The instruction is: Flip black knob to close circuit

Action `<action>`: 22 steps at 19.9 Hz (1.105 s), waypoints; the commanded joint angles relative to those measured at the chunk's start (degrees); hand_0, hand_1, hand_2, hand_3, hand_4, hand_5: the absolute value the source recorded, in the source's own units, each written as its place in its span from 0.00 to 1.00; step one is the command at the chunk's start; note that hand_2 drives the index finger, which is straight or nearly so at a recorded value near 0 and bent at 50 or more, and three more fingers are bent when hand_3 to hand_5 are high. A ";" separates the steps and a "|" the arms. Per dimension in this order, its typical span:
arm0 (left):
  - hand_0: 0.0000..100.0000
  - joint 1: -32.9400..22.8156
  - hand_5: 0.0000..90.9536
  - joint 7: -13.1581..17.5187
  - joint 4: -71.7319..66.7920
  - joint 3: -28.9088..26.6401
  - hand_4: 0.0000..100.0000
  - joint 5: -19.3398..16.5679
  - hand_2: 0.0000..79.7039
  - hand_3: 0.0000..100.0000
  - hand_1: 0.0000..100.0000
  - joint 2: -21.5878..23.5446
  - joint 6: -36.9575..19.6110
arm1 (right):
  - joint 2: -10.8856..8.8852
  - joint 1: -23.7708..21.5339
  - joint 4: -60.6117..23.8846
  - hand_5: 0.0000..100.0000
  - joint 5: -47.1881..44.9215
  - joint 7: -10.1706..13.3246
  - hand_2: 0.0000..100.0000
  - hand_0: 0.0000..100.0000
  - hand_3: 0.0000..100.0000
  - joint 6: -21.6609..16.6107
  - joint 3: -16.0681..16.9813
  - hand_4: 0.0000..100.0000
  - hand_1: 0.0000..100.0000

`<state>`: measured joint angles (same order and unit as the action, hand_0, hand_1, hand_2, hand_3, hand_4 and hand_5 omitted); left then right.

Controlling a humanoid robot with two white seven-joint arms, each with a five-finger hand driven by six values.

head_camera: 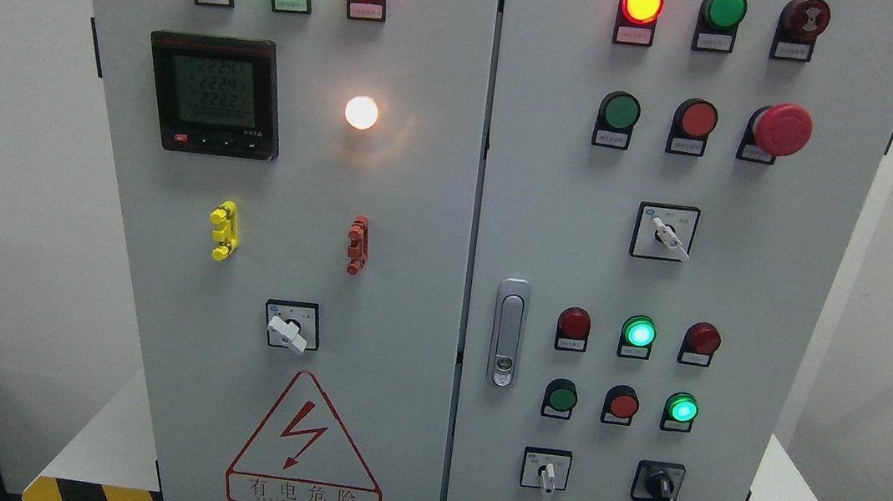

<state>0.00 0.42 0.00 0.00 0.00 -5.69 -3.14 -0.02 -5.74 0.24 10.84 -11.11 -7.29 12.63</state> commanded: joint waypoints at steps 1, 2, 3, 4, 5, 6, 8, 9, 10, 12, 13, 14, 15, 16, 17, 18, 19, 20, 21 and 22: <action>0.00 -1.93 0.00 0.02 1.93 -0.62 0.03 0.44 0.00 0.05 0.00 -0.02 -0.03 | -0.68 -0.06 0.55 0.00 0.15 0.65 0.00 0.00 0.00 -0.18 -0.85 0.00 0.00; 0.00 -1.93 0.00 0.02 1.93 -0.62 0.03 0.44 0.00 0.05 0.00 0.06 -0.03 | -0.68 -0.06 0.55 0.00 0.15 0.65 0.00 0.00 0.00 -0.18 -0.85 0.00 0.00; 0.00 -1.93 0.00 0.02 1.93 -0.62 0.03 0.44 0.00 0.05 0.00 0.06 -0.03 | -0.68 -0.06 0.55 0.00 0.15 0.56 0.00 0.00 0.00 -0.18 -0.85 0.00 0.00; 0.00 -1.93 0.00 0.02 1.93 -0.62 0.03 0.44 0.00 0.05 0.00 0.06 -0.03 | -0.68 -0.06 0.55 0.00 0.06 0.56 0.00 0.00 0.00 -0.18 -0.85 0.00 0.00; 0.00 -1.93 0.00 0.02 1.93 -0.62 0.03 0.44 0.00 0.05 0.00 -0.02 -0.03 | -0.68 -0.06 0.55 0.00 0.06 0.39 0.00 0.00 0.00 -0.18 -0.85 0.00 0.00; 0.00 -1.93 0.00 0.02 1.93 -0.62 0.03 0.44 0.00 0.05 0.00 -0.02 -0.03 | -0.68 -0.06 0.55 0.00 0.06 0.30 0.00 0.00 0.00 -0.18 -0.85 0.00 0.00; 0.00 -1.93 0.00 0.02 1.93 -0.62 0.03 0.44 0.00 0.05 0.00 -0.02 -0.03 | -0.59 -0.06 0.55 0.00 0.06 0.03 0.00 0.00 0.00 -0.18 -0.85 0.00 0.00; 0.00 -1.93 0.00 0.02 1.93 -0.62 0.03 0.44 0.00 0.05 0.00 0.06 -0.03 | 0.10 -0.15 -0.06 0.00 0.15 -0.14 0.00 0.00 0.00 -0.36 -0.85 0.00 0.00; 0.00 -1.93 0.00 0.02 1.93 -0.62 0.03 0.44 0.00 0.05 0.00 0.06 -0.03 | 1.16 -1.20 -3.02 0.00 0.06 -0.49 0.00 0.00 0.00 -1.05 -1.02 0.00 0.00; 0.00 -1.93 0.00 0.02 1.93 -0.62 0.03 0.44 0.00 0.05 0.00 0.06 -0.03 | 3.88 -8.02 -17.56 0.00 0.06 -3.73 0.00 0.00 0.00 -4.12 -1.64 0.00 0.00; 0.00 -1.93 0.00 0.02 1.93 -0.62 0.03 0.44 0.00 0.05 0.00 -0.02 -0.03 | 5.11 -11.63 -27.04 0.00 0.06 -6.53 0.00 0.00 0.00 -4.40 -1.73 0.00 0.00; 0.00 -1.93 0.00 0.02 1.93 -0.62 0.03 0.44 0.00 0.05 0.00 -0.02 -0.03 | 5.90 -14.97 -36.53 0.00 -0.20 -9.69 0.00 0.00 0.00 -4.49 -1.73 0.00 0.00; 0.00 -1.93 0.00 0.02 1.93 -0.62 0.03 0.44 0.00 0.05 0.00 -0.02 -0.03 | 5.82 -17.53 -45.15 0.00 -0.29 -12.51 0.00 0.00 0.00 -4.92 -2.08 0.00 0.00; 0.00 -1.93 0.00 0.02 1.93 -0.62 0.03 0.44 0.00 0.05 0.00 0.06 -0.03 | 5.74 -19.55 -53.50 0.00 -0.38 -14.28 0.00 0.00 0.00 -5.28 -3.39 0.00 0.00; 0.00 -1.93 0.00 0.02 1.93 -0.62 0.03 0.44 0.00 0.05 0.00 0.06 -0.03 | 5.56 -21.40 -61.85 0.00 -0.55 -14.55 0.00 0.00 0.00 -5.63 -4.79 0.00 0.00; 0.00 -1.93 0.00 0.02 1.93 -0.62 0.03 0.44 0.00 0.05 0.00 0.06 -0.03 | 5.56 -22.64 -70.29 0.00 -1.94 -14.47 0.00 0.00 0.00 -5.63 -5.59 0.00 0.00; 0.00 -1.93 0.00 0.02 1.93 -0.62 0.03 0.44 0.00 0.05 0.00 -0.02 -0.03 | 5.47 -23.35 -77.94 0.00 -4.83 -14.56 0.00 0.00 0.00 -5.54 -5.94 0.00 0.00; 0.00 -1.93 0.00 0.02 1.93 -0.62 0.03 0.44 0.00 0.05 0.00 -0.02 -0.03 | 5.47 -23.62 -85.24 0.00 -8.51 -14.47 0.00 0.00 0.00 -5.11 -6.47 0.00 0.00; 0.00 -1.93 0.00 0.02 1.93 -0.62 0.03 0.44 0.00 0.05 0.00 -0.02 -0.03 | 5.39 -23.70 -92.36 0.00 -12.38 -14.38 0.00 0.00 0.00 -4.67 -7.43 0.00 0.00; 0.00 -1.93 0.00 0.02 1.93 -0.62 0.03 0.44 0.00 0.05 0.00 -0.02 -0.03 | 5.38 -23.71 -98.87 0.00 -15.29 -13.86 0.00 0.00 0.00 -3.27 -7.70 0.00 0.00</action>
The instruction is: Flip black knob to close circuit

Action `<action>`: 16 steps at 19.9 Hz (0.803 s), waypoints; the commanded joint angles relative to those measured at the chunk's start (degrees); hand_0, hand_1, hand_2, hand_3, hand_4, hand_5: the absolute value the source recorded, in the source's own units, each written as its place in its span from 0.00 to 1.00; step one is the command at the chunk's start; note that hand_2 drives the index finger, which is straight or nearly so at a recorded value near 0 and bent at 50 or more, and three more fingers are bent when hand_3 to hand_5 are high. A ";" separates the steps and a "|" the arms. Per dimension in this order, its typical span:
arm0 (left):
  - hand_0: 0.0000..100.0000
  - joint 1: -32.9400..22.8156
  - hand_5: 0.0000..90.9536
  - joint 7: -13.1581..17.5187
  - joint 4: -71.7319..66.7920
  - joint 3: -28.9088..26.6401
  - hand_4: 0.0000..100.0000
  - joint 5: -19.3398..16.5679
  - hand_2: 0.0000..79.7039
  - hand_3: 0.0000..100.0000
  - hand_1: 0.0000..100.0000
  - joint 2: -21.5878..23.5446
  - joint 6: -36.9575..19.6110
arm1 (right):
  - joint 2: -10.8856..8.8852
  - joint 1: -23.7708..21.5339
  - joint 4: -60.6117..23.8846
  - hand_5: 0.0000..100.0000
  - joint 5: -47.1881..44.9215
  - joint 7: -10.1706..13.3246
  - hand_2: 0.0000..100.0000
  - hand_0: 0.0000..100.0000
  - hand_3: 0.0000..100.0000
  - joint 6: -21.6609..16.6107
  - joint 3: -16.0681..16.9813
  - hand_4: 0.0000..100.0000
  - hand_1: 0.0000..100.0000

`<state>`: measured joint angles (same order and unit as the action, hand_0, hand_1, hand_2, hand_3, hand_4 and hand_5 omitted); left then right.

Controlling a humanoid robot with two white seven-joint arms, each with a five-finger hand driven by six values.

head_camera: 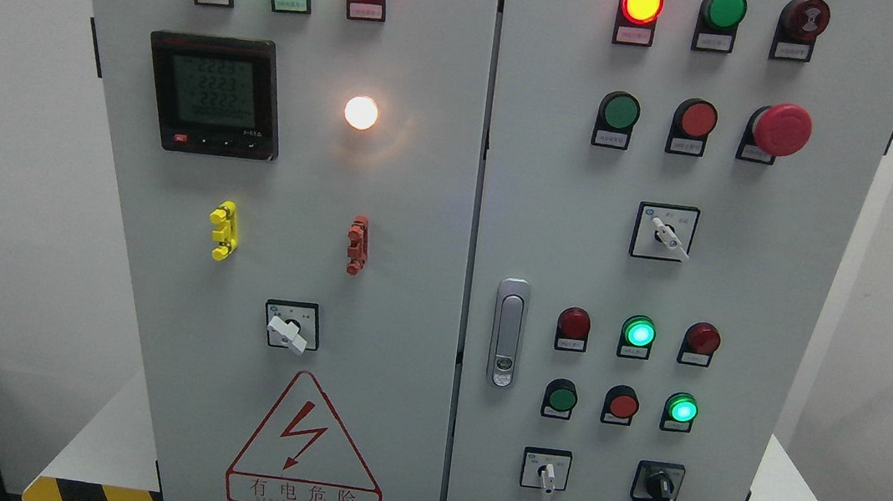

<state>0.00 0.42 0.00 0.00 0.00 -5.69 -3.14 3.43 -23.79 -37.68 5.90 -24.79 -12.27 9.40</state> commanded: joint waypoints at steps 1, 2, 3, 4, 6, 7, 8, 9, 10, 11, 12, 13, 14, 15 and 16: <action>0.00 -1.93 0.00 0.02 1.94 -0.62 0.03 0.44 0.00 0.05 0.00 -0.03 -0.02 | 1.85 -5.66 -67.29 0.00 -11.43 0.52 0.00 0.00 0.00 3.81 -4.56 0.00 0.00; 0.00 -1.93 0.00 0.02 1.94 -0.62 0.03 0.44 0.00 0.05 0.00 0.06 -0.02 | 1.85 -5.66 -73.44 0.00 -11.44 1.75 0.00 0.00 0.01 5.57 -4.48 0.00 0.00; 0.00 -1.93 0.00 0.02 1.94 -0.62 0.03 0.44 0.00 0.05 0.00 -0.03 -0.02 | 1.85 -5.66 -78.90 0.00 -11.35 3.68 0.00 0.00 0.06 6.20 -4.56 0.04 0.00; 0.00 -1.93 0.00 0.02 1.94 -0.62 0.03 0.44 0.00 0.05 0.00 -0.03 -0.02 | 1.93 -5.57 -82.43 0.00 -10.92 6.57 0.00 0.00 0.14 5.60 -4.39 0.17 0.03; 0.00 -1.93 0.00 0.02 1.94 -0.62 0.03 0.44 0.00 0.05 0.00 0.06 -0.02 | 2.11 -3.04 -82.29 0.15 0.34 13.24 0.18 0.00 0.41 -3.41 -3.52 0.38 0.12; 0.00 -1.93 0.00 0.02 1.94 -0.62 0.03 0.53 0.00 0.05 0.00 0.06 -0.02 | 2.02 -2.59 -82.20 0.32 10.87 15.62 0.30 0.00 0.53 -6.94 -0.20 0.46 0.19; 0.00 -1.93 0.00 0.02 2.02 -0.62 0.03 0.44 0.00 0.05 0.00 -0.03 -0.02 | 1.67 -2.32 -82.20 0.40 19.59 16.52 0.33 0.00 0.58 -8.28 3.92 0.50 0.22; 0.00 -1.93 0.00 0.02 1.94 -0.62 0.03 0.44 0.00 0.05 0.00 -0.03 -0.02 | 1.06 -2.32 -82.20 0.48 24.63 16.79 0.40 0.00 0.66 -9.60 6.31 0.56 0.25; 0.00 -1.93 0.00 0.02 1.94 -0.62 0.03 0.44 0.00 0.05 0.00 -0.03 -0.02 | 0.62 -2.06 -82.12 0.52 27.03 16.79 0.47 0.00 0.72 -11.44 7.03 0.62 0.27; 0.00 -1.93 0.00 0.02 1.94 -0.62 0.03 0.44 0.00 0.05 0.00 0.06 -0.02 | 0.18 -1.79 -81.94 0.55 28.62 16.79 0.51 0.00 0.74 -11.98 7.30 0.64 0.28; 0.00 -1.93 0.00 0.02 1.94 -0.62 0.03 0.44 0.00 0.05 0.00 -0.03 -0.02 | -0.08 -1.36 -81.94 0.59 30.73 16.97 0.57 0.00 0.78 -11.99 7.47 0.67 0.29; 0.00 -1.93 0.00 0.02 1.94 -0.62 0.03 0.44 0.00 0.05 0.00 -0.03 -0.02 | -0.26 -0.22 -81.85 0.64 34.40 17.58 0.62 0.00 0.82 -11.90 7.74 0.68 0.30; 0.00 -1.93 0.00 0.02 1.94 -0.62 0.03 0.44 0.00 0.05 0.00 -0.03 -0.02 | -0.26 1.01 -81.85 0.66 38.88 17.76 0.65 0.00 0.84 -11.55 8.61 0.68 0.30; 0.00 -1.93 0.00 0.02 1.94 -0.62 0.03 0.44 0.00 0.05 0.00 -0.03 -0.02 | -0.26 2.15 -81.85 0.69 43.10 17.76 0.69 0.00 0.88 -10.76 9.58 0.67 0.31; 0.00 -1.93 0.00 0.02 1.94 -0.62 0.03 0.44 0.00 0.05 0.00 0.06 -0.02 | -0.35 3.47 -81.85 0.72 46.53 17.67 0.73 0.00 0.91 -9.45 9.76 0.72 0.31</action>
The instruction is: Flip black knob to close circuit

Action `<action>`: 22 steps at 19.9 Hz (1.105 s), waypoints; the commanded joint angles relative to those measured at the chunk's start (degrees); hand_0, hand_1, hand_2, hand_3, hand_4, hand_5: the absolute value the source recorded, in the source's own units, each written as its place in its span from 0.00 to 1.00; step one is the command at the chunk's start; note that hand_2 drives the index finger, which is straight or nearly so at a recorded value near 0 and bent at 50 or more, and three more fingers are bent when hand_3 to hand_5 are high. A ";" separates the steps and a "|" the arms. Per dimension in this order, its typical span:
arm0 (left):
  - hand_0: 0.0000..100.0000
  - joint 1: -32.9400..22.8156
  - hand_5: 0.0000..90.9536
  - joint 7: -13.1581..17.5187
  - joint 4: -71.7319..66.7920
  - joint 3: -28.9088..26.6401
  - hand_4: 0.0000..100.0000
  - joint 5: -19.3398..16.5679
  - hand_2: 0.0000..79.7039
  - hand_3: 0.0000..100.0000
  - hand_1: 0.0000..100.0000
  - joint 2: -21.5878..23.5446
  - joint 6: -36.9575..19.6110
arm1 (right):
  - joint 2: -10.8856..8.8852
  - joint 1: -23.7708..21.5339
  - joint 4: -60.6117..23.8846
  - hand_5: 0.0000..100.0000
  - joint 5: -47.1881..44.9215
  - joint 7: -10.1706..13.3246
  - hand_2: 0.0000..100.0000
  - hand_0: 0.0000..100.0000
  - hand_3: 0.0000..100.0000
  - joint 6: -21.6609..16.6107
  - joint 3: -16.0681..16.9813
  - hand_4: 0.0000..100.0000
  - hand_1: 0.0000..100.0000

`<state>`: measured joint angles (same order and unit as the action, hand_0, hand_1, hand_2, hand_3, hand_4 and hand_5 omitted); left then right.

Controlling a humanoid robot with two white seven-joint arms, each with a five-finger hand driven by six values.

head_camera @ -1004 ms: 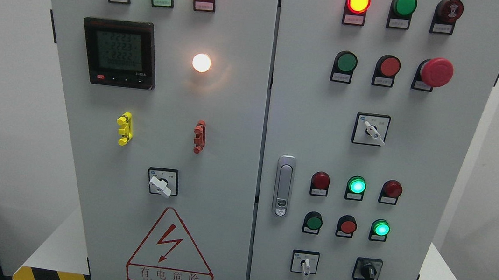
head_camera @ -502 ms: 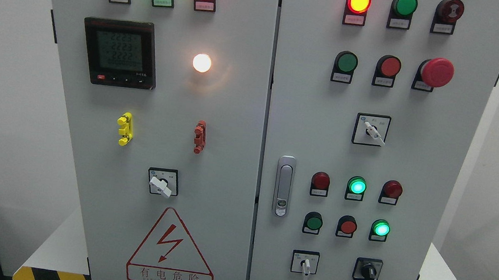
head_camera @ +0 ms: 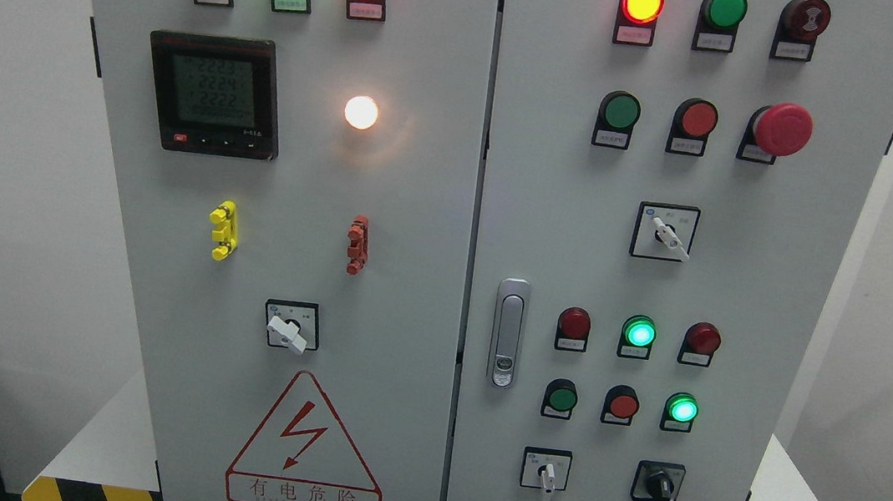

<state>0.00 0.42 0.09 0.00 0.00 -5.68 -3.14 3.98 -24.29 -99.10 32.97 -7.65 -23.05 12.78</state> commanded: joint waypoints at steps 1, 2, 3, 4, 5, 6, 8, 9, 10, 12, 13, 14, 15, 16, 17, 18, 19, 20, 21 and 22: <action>0.00 -1.94 0.00 0.02 1.84 -0.62 0.03 0.44 0.00 0.05 0.00 -0.03 -0.02 | -0.99 5.38 -20.35 0.73 21.67 0.53 0.74 0.00 0.92 2.30 6.29 0.73 0.32; 0.00 -1.94 0.00 0.02 1.84 -0.62 0.03 0.44 0.00 0.05 0.00 0.06 -0.02 | -1.34 6.79 -20.26 0.75 23.09 0.36 0.77 0.00 0.94 3.09 6.29 0.74 0.32; 0.00 -1.94 0.00 0.02 1.84 -0.62 0.03 0.44 0.00 0.05 0.00 -0.03 -0.02 | -1.95 7.85 -20.26 0.76 24.15 0.27 0.79 0.00 0.94 3.97 6.12 0.74 0.32; 0.00 -1.94 0.00 0.02 1.84 -0.62 0.03 0.44 0.00 0.05 0.00 -0.03 -0.02 | -2.65 8.73 -20.26 0.77 25.64 0.27 0.81 0.00 0.97 5.19 6.03 0.74 0.33; 0.00 -1.94 0.00 0.02 1.84 -0.62 0.03 0.44 0.00 0.05 0.00 -0.03 -0.02 | -3.36 9.69 -20.26 0.77 27.83 0.27 0.83 0.00 0.99 6.34 5.94 0.74 0.34; 0.00 -1.94 0.00 0.02 1.84 -0.62 0.03 0.44 0.00 0.05 0.00 0.06 -0.02 | -4.06 10.83 -20.35 0.78 30.37 0.27 0.84 0.00 1.00 7.39 5.94 0.74 0.33; 0.00 -1.94 0.00 0.02 1.84 -0.62 0.03 0.44 0.00 0.05 0.00 -0.03 -0.02 | -4.42 12.86 -20.26 0.79 33.90 -0.34 0.85 0.00 1.00 9.68 5.77 0.73 0.30; 0.00 -1.94 0.00 0.02 1.84 -0.62 0.03 0.44 0.00 0.05 0.00 -0.03 -0.02 | -4.42 13.48 -20.26 0.79 34.61 -1.91 0.85 0.00 1.00 10.73 5.51 0.73 0.30; 0.00 -1.94 0.00 0.02 1.84 -0.62 0.03 0.44 0.00 0.05 0.00 0.06 -0.02 | -4.42 14.09 -20.26 0.79 35.40 -3.23 0.86 0.00 1.00 12.05 4.63 0.73 0.27; 0.00 -1.94 0.00 0.02 1.84 -0.62 0.03 0.44 0.00 0.05 0.00 0.06 -0.02 | -4.51 15.76 -19.82 0.79 37.94 -3.86 0.86 0.00 1.00 15.38 2.35 0.73 0.23; 0.00 -1.94 0.00 0.02 1.84 -0.62 0.03 0.44 0.00 0.05 0.00 -0.03 -0.02 | -4.51 16.64 -19.04 0.79 39.00 -3.95 0.86 0.00 1.00 17.49 1.21 0.73 0.20; 0.00 -1.94 0.00 0.02 1.84 -0.62 0.03 0.44 0.00 0.05 0.00 -0.03 -0.02 | -4.51 17.69 -18.07 0.79 39.62 -4.04 0.87 0.00 1.00 19.60 -0.28 0.73 0.18; 0.00 -1.94 0.00 0.02 1.84 -0.62 0.03 0.44 0.00 0.05 0.00 0.06 -0.02 | -4.42 18.92 -17.28 0.79 39.80 -4.04 0.87 0.00 1.00 21.53 -1.95 0.73 0.17; 0.00 -1.94 0.00 0.02 1.84 -0.62 0.03 0.44 0.00 0.05 0.00 -0.03 -0.02 | -4.25 19.80 -16.40 0.79 39.89 -4.04 0.87 0.00 1.00 22.95 -3.10 0.73 0.16; 0.00 -1.94 0.00 0.02 1.84 -0.62 0.03 0.44 0.00 0.05 0.00 0.06 -0.02 | -4.16 20.25 -15.43 0.79 39.89 -4.04 0.87 0.00 1.00 24.27 -3.63 0.73 0.15; 0.00 -1.94 0.00 0.02 1.84 -0.62 0.03 0.44 0.00 0.05 0.00 -0.03 -0.02 | -4.07 20.60 -14.55 0.79 39.89 -4.04 0.87 0.00 1.00 25.32 -3.90 0.73 0.15; 0.00 -1.94 0.00 0.02 1.84 -0.62 0.03 0.44 0.00 0.05 0.00 -0.03 -0.02 | -4.07 20.86 -13.76 0.79 40.24 -3.86 0.87 0.00 1.00 26.20 -4.34 0.73 0.15; 0.00 -1.94 0.00 0.02 1.84 -0.62 0.03 0.44 0.00 0.05 0.00 0.06 -0.02 | -4.07 21.04 -12.97 0.79 40.41 -3.77 0.87 0.00 1.00 27.17 -4.86 0.73 0.14; 0.00 -1.94 0.00 0.02 1.84 -0.62 0.03 0.44 0.00 0.05 0.00 -0.03 -0.02 | -4.15 21.04 -12.44 0.79 40.42 -3.60 0.87 0.00 1.00 27.87 -5.04 0.73 0.14; 0.00 -1.94 0.00 0.02 1.84 -0.62 0.03 0.44 0.00 0.05 0.00 -0.03 -0.02 | -4.16 21.13 -11.91 0.79 40.42 -3.42 0.87 0.00 1.00 28.23 -5.22 0.73 0.13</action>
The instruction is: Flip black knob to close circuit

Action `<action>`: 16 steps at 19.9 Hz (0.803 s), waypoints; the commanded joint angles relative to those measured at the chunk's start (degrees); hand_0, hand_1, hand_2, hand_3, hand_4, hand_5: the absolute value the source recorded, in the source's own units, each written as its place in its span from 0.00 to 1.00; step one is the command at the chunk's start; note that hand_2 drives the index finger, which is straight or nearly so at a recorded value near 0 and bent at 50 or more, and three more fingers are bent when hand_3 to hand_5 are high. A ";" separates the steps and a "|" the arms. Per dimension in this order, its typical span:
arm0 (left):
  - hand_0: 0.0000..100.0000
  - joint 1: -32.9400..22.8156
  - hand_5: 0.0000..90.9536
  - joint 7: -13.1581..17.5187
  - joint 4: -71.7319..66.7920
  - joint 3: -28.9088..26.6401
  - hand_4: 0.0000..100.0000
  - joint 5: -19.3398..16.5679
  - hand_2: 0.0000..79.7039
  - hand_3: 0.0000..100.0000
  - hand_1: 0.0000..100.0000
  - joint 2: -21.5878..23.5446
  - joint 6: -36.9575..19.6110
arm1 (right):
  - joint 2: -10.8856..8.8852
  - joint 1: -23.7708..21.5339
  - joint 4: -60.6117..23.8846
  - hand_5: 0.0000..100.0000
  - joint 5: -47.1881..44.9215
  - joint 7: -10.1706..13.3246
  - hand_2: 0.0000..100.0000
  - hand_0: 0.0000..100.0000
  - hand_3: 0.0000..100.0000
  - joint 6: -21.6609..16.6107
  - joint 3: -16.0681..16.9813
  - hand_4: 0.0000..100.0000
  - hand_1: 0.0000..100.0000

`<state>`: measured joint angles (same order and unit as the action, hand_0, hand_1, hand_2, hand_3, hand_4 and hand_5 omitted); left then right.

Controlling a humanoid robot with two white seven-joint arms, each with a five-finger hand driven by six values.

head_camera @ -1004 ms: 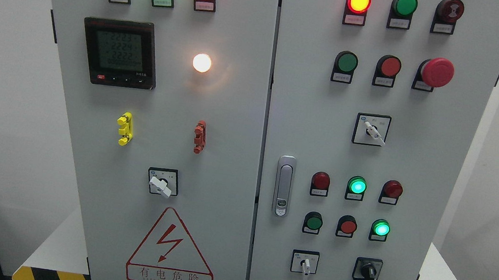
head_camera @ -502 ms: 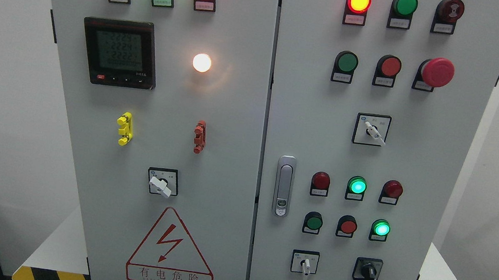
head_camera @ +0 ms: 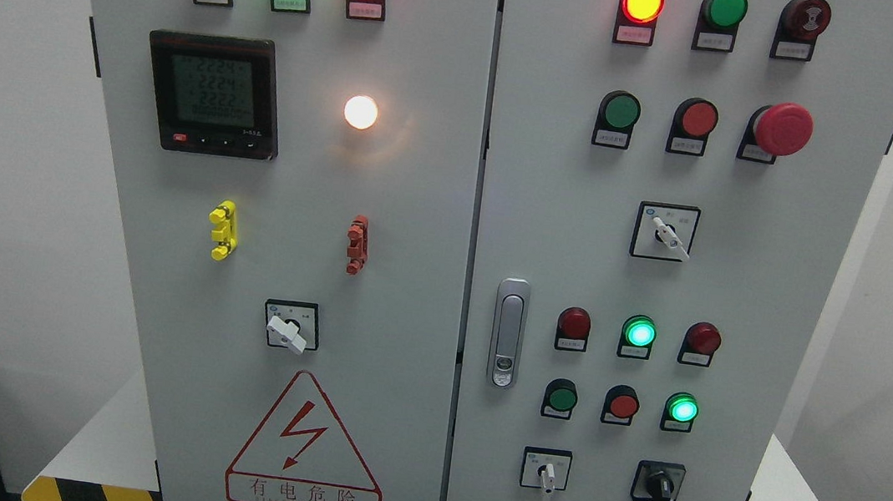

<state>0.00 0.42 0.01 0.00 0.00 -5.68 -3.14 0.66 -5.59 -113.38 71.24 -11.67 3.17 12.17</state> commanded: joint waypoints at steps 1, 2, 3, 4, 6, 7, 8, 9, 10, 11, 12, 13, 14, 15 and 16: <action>0.00 -1.93 0.00 0.02 1.92 -0.62 0.03 0.44 0.00 0.05 0.00 -0.04 -0.02 | -0.83 2.51 3.07 0.79 2.14 0.59 0.87 0.00 1.00 2.10 -4.87 0.73 0.12; 0.00 -1.93 0.00 0.02 1.92 -0.62 0.03 0.44 0.00 0.05 0.00 -0.04 -0.02 | -0.83 2.95 3.68 0.79 2.14 0.68 0.87 0.00 1.00 2.10 -5.22 0.73 0.12; 0.00 -1.93 0.00 0.02 1.92 -0.62 0.03 0.44 0.00 0.05 0.00 -0.04 -0.02 | -0.75 3.13 4.12 0.79 2.23 0.68 0.87 0.00 1.00 2.01 -5.31 0.73 0.11; 0.00 -1.93 0.00 0.02 1.92 -0.62 0.03 0.44 0.00 0.05 0.00 -0.04 -0.02 | -0.75 3.22 4.65 0.79 2.23 0.68 0.88 0.00 1.00 2.01 -5.49 0.73 0.08; 0.00 -1.93 0.00 0.02 1.92 -0.62 0.03 0.44 0.00 0.05 0.00 0.05 -0.02 | -0.48 3.91 5.09 0.80 2.32 0.68 0.88 0.00 1.00 2.10 -6.80 0.73 0.03; 0.00 -1.93 0.00 0.02 1.92 -0.62 0.03 0.44 0.00 0.05 0.00 -0.03 -0.02 | -0.40 4.27 5.27 0.80 2.93 0.68 0.88 0.00 1.00 2.28 -7.16 0.73 0.00; 0.00 -1.93 0.00 0.02 1.92 -0.62 0.03 0.44 0.00 0.05 0.00 0.05 -0.02 | -0.31 4.79 5.71 0.80 3.80 0.68 0.88 0.00 1.00 2.54 -7.33 0.73 0.00; 0.00 -1.93 0.00 0.02 1.92 -0.62 0.03 0.44 0.00 0.05 0.00 -0.03 -0.02 | -0.22 5.32 6.23 0.80 4.34 0.68 0.88 0.00 1.00 2.54 -7.42 0.73 0.00; 0.00 -1.93 0.00 0.02 1.92 -0.62 0.03 0.44 0.00 0.05 0.00 -0.04 -0.02 | -0.22 5.93 6.59 0.80 4.34 0.68 0.88 0.00 1.00 2.54 -7.51 0.73 0.00; 0.00 -1.93 0.00 0.02 1.92 -0.62 0.03 0.44 0.00 0.05 0.00 0.05 -0.02 | -0.22 6.20 7.20 0.80 4.43 0.68 0.88 0.00 1.00 2.54 -7.42 0.73 0.00; 0.00 -1.93 0.00 0.02 1.92 -0.62 0.03 0.44 0.00 0.05 0.00 -0.03 -0.02 | -0.22 6.38 7.73 0.80 4.43 0.59 0.88 0.00 1.00 2.63 -7.42 0.73 0.00; 0.00 -1.93 0.00 0.02 1.92 -0.62 0.03 0.44 0.00 0.05 0.00 -0.04 -0.02 | -0.22 6.55 8.25 0.80 4.34 0.59 0.88 0.00 1.00 3.06 -7.42 0.73 0.00; 0.00 -1.93 0.00 0.02 1.92 -0.62 0.03 0.44 0.00 0.05 0.00 -0.04 -0.02 | -0.22 6.56 8.69 0.80 4.34 0.59 0.88 0.00 1.00 3.33 -7.42 0.73 0.00; 0.00 -1.93 0.00 0.02 1.92 -0.62 0.03 0.44 0.00 0.05 0.00 -0.04 -0.02 | -0.22 6.64 9.13 0.80 4.43 0.59 0.88 0.00 1.00 3.42 -7.42 0.73 0.00; 0.00 -1.93 0.00 0.02 1.92 -0.62 0.03 0.44 0.00 0.05 0.00 -0.04 -0.02 | -0.22 6.91 9.57 0.80 4.43 0.68 0.88 0.00 1.00 3.59 -7.42 0.73 0.00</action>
<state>0.00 0.42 0.00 0.00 0.00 -5.68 -3.15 0.16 -0.55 -108.10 75.05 -11.04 6.36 6.82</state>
